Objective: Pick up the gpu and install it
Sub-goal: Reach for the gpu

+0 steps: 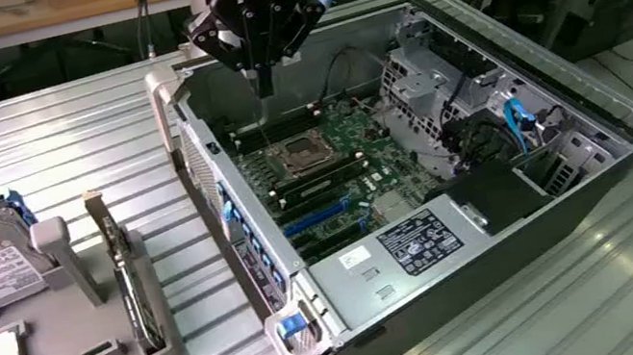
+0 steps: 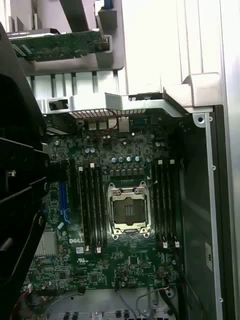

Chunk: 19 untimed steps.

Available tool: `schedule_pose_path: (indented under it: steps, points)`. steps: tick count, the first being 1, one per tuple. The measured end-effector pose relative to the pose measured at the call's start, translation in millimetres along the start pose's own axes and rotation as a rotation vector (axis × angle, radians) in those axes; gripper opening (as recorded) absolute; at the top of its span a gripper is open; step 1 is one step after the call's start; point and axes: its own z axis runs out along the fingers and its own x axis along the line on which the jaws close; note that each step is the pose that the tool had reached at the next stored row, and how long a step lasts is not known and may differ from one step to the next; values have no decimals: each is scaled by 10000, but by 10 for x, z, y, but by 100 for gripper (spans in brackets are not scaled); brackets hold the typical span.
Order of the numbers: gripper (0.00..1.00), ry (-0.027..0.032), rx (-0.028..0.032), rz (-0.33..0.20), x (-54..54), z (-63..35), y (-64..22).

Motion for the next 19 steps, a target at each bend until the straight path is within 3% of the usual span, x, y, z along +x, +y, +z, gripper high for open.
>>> schedule_pose_path:
  steps: [19]
  points:
    - [11,0,0,1,135,-4,-10]
